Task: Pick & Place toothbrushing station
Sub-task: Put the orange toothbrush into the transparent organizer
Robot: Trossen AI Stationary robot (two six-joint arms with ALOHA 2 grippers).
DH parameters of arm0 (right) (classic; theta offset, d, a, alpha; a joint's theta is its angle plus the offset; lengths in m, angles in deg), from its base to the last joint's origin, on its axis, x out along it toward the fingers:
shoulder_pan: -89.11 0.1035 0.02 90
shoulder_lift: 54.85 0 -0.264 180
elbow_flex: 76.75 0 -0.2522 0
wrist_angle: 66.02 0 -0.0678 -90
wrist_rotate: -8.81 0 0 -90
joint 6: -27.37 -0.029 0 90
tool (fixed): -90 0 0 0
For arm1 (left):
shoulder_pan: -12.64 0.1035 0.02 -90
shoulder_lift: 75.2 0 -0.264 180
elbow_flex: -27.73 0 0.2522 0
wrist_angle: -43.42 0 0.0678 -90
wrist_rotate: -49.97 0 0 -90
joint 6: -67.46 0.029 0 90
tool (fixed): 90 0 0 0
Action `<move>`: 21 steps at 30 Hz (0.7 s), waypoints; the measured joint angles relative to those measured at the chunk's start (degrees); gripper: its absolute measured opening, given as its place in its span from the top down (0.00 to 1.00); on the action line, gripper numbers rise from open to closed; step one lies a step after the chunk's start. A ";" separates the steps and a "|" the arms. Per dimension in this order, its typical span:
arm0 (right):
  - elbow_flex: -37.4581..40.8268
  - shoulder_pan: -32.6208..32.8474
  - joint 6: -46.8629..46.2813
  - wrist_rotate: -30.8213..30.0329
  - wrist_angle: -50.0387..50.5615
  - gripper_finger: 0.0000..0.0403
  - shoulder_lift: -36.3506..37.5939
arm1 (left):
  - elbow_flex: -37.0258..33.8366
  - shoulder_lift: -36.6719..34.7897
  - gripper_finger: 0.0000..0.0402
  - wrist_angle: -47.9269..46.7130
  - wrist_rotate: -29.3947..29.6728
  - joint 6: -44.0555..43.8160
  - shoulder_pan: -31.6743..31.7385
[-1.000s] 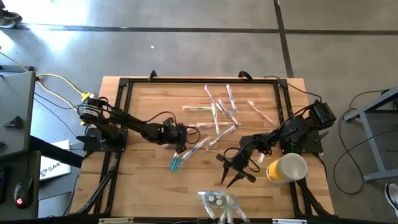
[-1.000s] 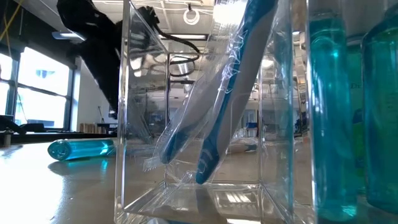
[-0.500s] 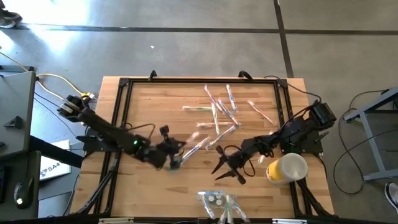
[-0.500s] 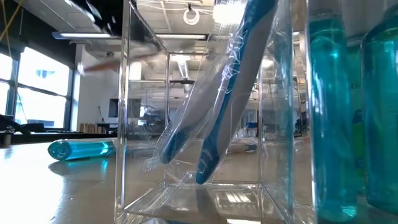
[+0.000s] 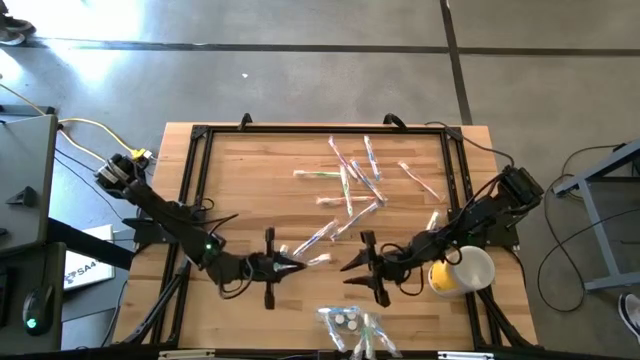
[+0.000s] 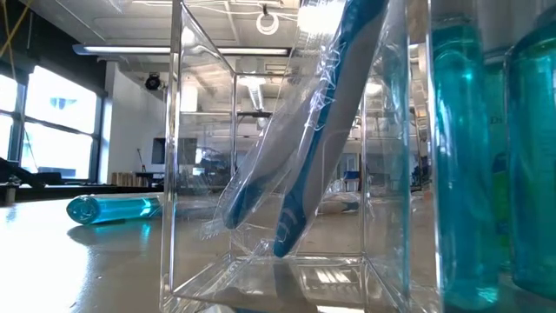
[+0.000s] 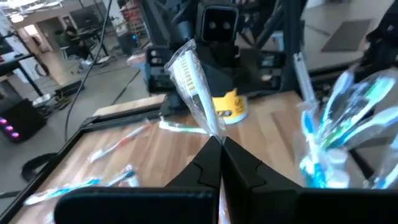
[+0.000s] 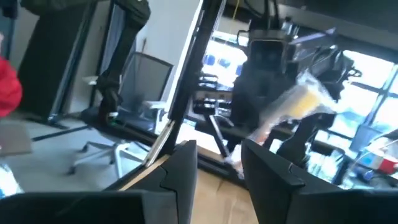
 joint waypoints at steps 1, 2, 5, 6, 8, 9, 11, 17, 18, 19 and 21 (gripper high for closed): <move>-0.29 0.26 0.31 -1.05 0.14 0.70 0.00 | 0.00 0.63 1.00 1.23 -0.62 0.81 0.17; -0.71 0.48 0.34 -2.31 0.44 0.69 0.00 | -0.03 1.38 1.00 2.32 -0.94 1.81 0.33; -2.50 0.90 -0.83 -4.70 2.57 0.63 0.00 | -0.07 3.00 1.00 6.83 -3.73 3.99 0.39; -3.13 0.81 -1.04 -4.67 3.83 0.60 0.00 | -0.04 3.33 1.00 7.57 -4.08 4.54 0.37; -4.33 0.85 -1.11 -4.67 6.17 0.55 0.00 | 0.28 4.19 1.00 8.50 -4.74 5.35 0.37; -5.12 0.86 -1.11 -4.67 7.23 0.52 0.00 | 0.27 4.37 1.00 8.33 -4.72 5.78 0.35; -6.60 0.82 -1.18 -5.14 8.86 0.47 0.00 | 0.23 4.41 1.00 8.79 -4.97 6.71 0.35; -9.98 -0.45 -1.19 -7.60 13.73 0.42 0.00 | 0.26 4.33 1.00 9.45 -5.35 6.94 0.84; -10.23 -0.74 -1.24 -7.44 14.25 0.42 0.00 | 0.26 4.38 1.00 9.44 -5.71 6.88 1.12; -10.57 -0.86 -1.26 -7.17 14.55 0.42 0.00 | 0.26 4.60 1.00 9.54 -5.94 6.73 1.20; -11.03 -0.87 -1.27 -6.97 14.22 0.43 -0.02 | 0.24 4.81 1.00 9.15 -5.68 6.94 1.27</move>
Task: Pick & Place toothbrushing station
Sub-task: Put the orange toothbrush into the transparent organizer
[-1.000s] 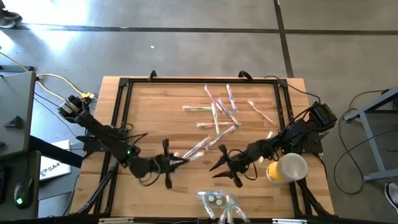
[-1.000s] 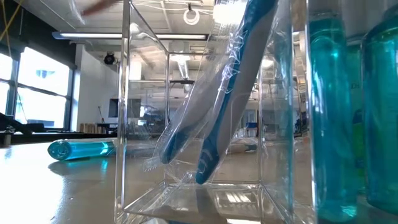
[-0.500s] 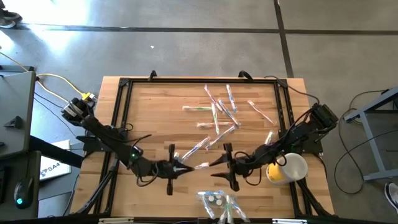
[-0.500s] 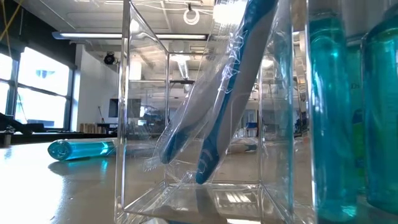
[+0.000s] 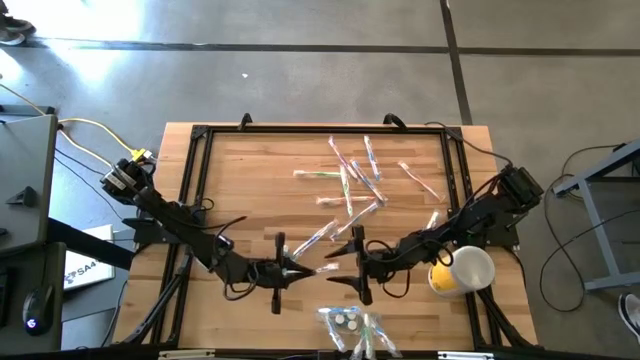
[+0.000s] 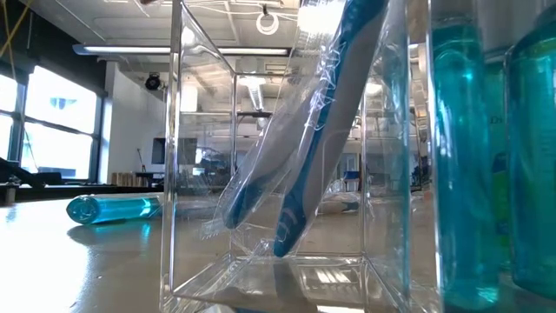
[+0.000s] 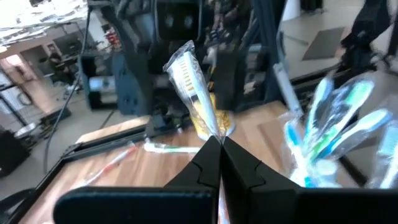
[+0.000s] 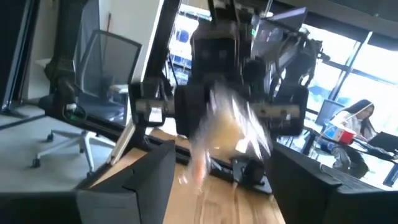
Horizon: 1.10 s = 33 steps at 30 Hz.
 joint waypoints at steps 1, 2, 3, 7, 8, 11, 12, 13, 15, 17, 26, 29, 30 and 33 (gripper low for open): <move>-0.21 -0.15 -0.01 0.01 0.06 0.43 0.01 | 0.00 0.01 1.00 0.01 -0.01 0.00 0.05; -0.33 -0.24 -0.02 0.21 0.07 0.43 0.02 | 0.00 0.24 1.00 0.24 0.07 0.00 0.39; -0.34 -0.24 -0.02 0.29 0.14 0.44 0.01 | 0.02 0.55 1.00 0.87 0.15 -0.02 0.68; -0.36 -0.72 -0.11 1.44 0.12 0.44 0.00 | -0.02 1.10 1.00 0.74 0.57 0.19 1.37; -0.36 -0.81 -0.55 1.45 0.24 0.44 0.00 | 0.01 1.34 1.00 1.47 0.57 0.22 2.03; -0.39 -1.44 -2.41 1.67 0.53 0.44 -0.13 | 0.02 2.10 1.00 1.14 0.40 -0.16 3.00; -0.38 -1.51 -2.76 1.68 0.56 0.44 -0.13 | -0.04 2.14 1.00 0.94 0.46 -0.17 3.24; -0.38 -1.72 -2.84 1.70 0.61 0.44 -0.13 | -0.04 2.15 1.00 1.40 0.41 -0.09 3.63; -0.41 -1.84 -2.86 1.70 1.11 0.44 -0.13 | 0.04 2.40 1.00 2.16 0.37 -0.20 4.06; -0.39 -2.07 -2.86 1.70 1.85 0.44 -0.13 | 0.02 2.59 1.00 1.88 0.38 0.10 3.99; -0.40 -2.49 -4.50 1.64 2.69 0.44 -0.13 | 0.02 2.58 1.00 4.89 -0.75 2.72 3.96; -0.38 -2.49 -4.48 1.64 2.72 0.44 -0.14 | 0.02 2.58 1.00 5.00 -0.79 2.87 3.96; -0.38 -2.49 -4.46 1.62 2.72 0.44 -0.13 | 0.02 2.58 1.00 5.08 -0.80 2.97 3.96; -0.38 -2.48 -4.42 1.64 2.62 0.48 -0.15 | 0.02 2.58 1.00 5.03 -0.81 3.02 3.96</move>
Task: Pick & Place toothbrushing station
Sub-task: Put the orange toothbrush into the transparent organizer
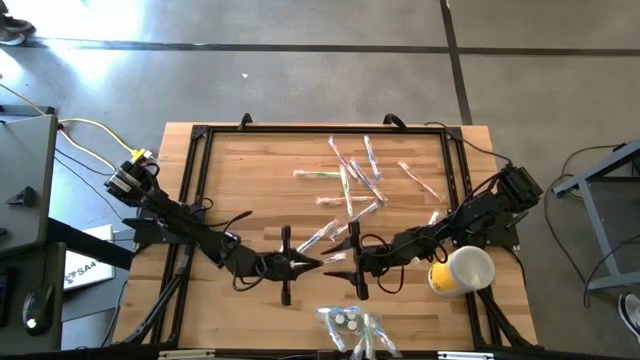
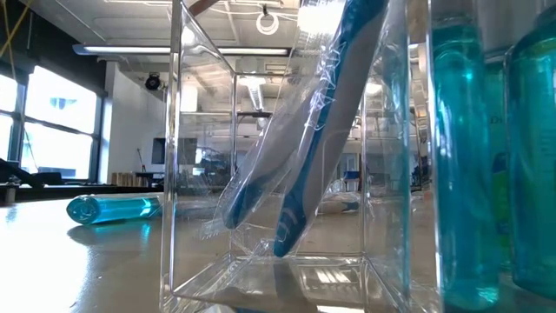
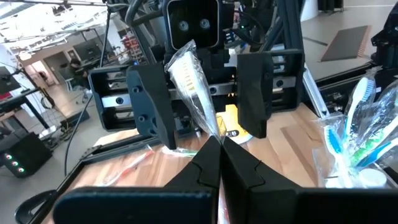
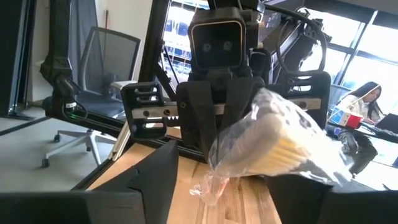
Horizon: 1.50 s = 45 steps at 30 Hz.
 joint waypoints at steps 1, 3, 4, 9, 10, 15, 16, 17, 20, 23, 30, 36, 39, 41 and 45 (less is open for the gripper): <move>0.00 -0.01 0.01 0.06 -0.03 0.50 0.00 | 0.00 0.00 1.00 0.00 0.00 0.00 0.00; 0.00 -0.01 0.03 0.17 -0.16 0.55 0.00 | 0.00 0.00 1.00 0.00 0.00 0.00 0.00; 0.00 -0.01 0.04 0.17 -0.28 0.58 0.00 | 0.00 0.00 1.00 -0.04 0.00 0.00 0.00; 0.00 -0.09 0.42 0.30 -0.83 0.75 0.00 | 0.00 0.00 1.00 -0.11 0.00 0.02 0.00; 0.00 -0.10 0.52 0.68 -0.87 0.79 0.00 | 0.00 0.00 1.00 -0.13 0.00 0.04 0.00; 0.00 -0.67 0.99 4.14 -0.14 0.96 0.00 | 0.00 0.00 1.00 -0.36 -0.12 0.42 0.00; 0.00 -0.81 1.49 4.71 -0.08 0.96 0.00 | 0.00 0.00 1.00 -0.42 -0.08 0.39 0.00; 0.00 -0.84 1.77 4.75 0.00 0.96 0.00 | -0.01 0.00 1.00 -0.49 -0.06 0.39 0.00; 0.00 -0.84 1.86 4.79 0.10 0.96 0.00 | -0.01 0.00 1.00 -0.54 -0.07 -0.34 0.00; 0.00 -0.81 2.15 4.81 0.27 0.97 0.00 | -0.02 0.00 1.00 -0.74 -0.07 -3.82 0.00; 0.00 -0.73 3.15 4.81 0.71 0.97 0.00 | -0.02 0.00 0.94 -0.85 -0.12 -5.80 0.00; 0.00 -0.24 3.15 4.63 1.16 0.97 0.00 | -0.02 0.00 0.75 -1.09 -3.97 -5.84 0.00; 0.00 0.68 3.13 4.52 2.55 0.98 0.00 | -0.02 -0.07 0.64 -0.58 -5.61 -5.86 -0.10; -0.01 1.71 3.05 4.49 4.35 0.98 0.49 | -0.02 -0.22 0.58 -0.21 -5.83 -5.98 -0.78; -4.18 3.46 -1.61 4.56 15.54 0.98 3.73 | -0.02 -0.20 0.53 -0.45 -4.78 -6.91 -2.07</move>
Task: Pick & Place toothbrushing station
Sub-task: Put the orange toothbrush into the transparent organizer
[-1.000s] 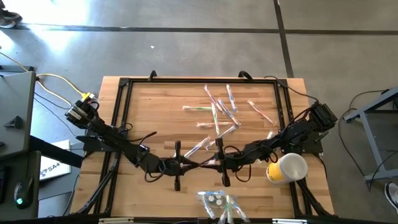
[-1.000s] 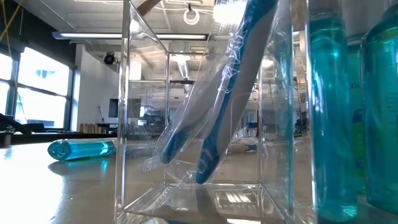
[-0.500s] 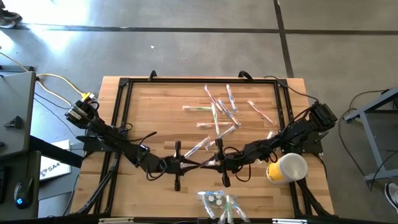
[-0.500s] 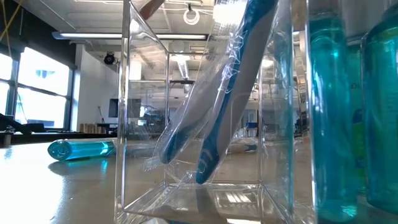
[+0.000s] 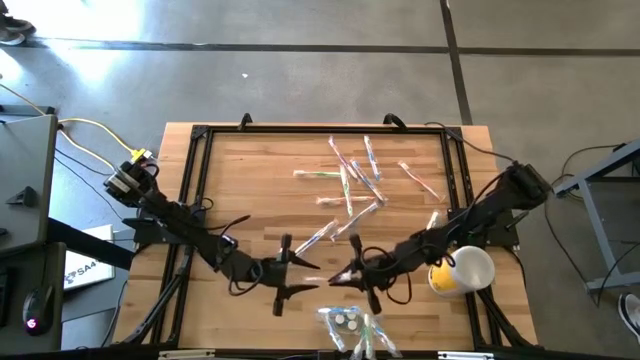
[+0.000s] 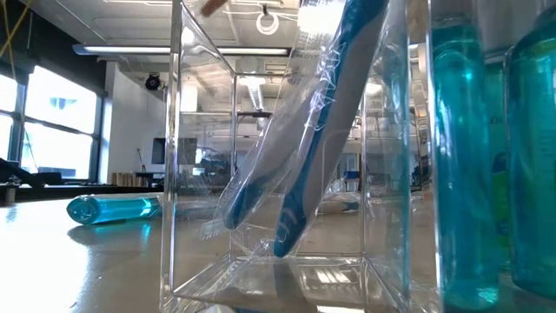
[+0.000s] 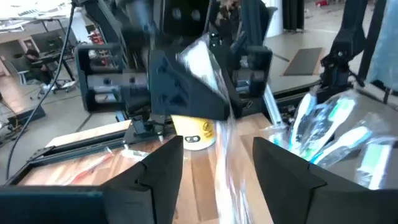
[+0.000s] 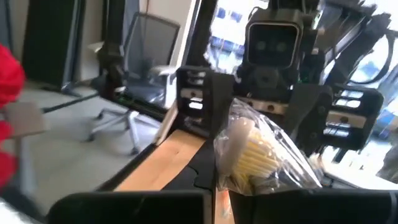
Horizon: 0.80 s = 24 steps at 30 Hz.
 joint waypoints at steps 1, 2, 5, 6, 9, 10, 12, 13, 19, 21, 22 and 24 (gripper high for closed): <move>-1.55 0.32 -1.51 -0.04 3.29 0.98 0.37 | 0.00 -0.16 0.53 0.11 0.39 0.02 -0.33; -3.18 0.51 -3.00 -0.05 6.05 0.98 0.44 | 0.00 -0.49 0.53 -0.35 0.92 0.31 -0.82; -7.70 1.48 -7.15 0.09 15.88 0.98 0.27 | 0.02 -1.28 0.52 -0.48 4.11 0.71 -2.55; -9.24 1.77 -8.42 0.49 18.53 0.98 0.23 | 0.02 -1.67 0.52 -1.56 6.38 0.95 -3.46; -11.96 2.59 -12.52 1.59 23.40 0.98 0.03 | 0.00 -3.32 0.52 -4.78 12.34 1.62 -6.23; -12.07 2.86 -13.52 1.65 24.38 0.98 -0.01 | 0.00 -3.77 0.52 -5.89 14.76 1.60 -7.17; -12.06 3.34 -15.00 2.01 24.93 0.98 -0.19 | 0.01 -4.65 0.52 -8.71 19.12 1.47 -9.21; -12.06 3.44 -15.85 2.95 25.23 0.98 -0.19 | 0.00 -4.84 0.52 -9.31 21.27 1.22 -10.06; -12.15 3.43 -19.27 6.24 26.62 0.98 -1.33 | 0.02 -4.94 0.52 -11.05 28.76 0.66 -13.14; -12.07 3.29 -17.95 7.48 27.64 0.98 -2.28 | 0.02 -4.94 0.52 -12.48 28.94 0.43 -13.08; -11.90 3.25 -17.64 8.77 28.02 0.98 -2.77 | 0.02 -4.92 0.52 -13.20 29.02 -0.05 -13.02; -12.24 2.35 -17.82 11.34 26.20 0.98 -4.39 | 0.02 -4.92 0.52 -13.99 29.08 -1.11 -12.91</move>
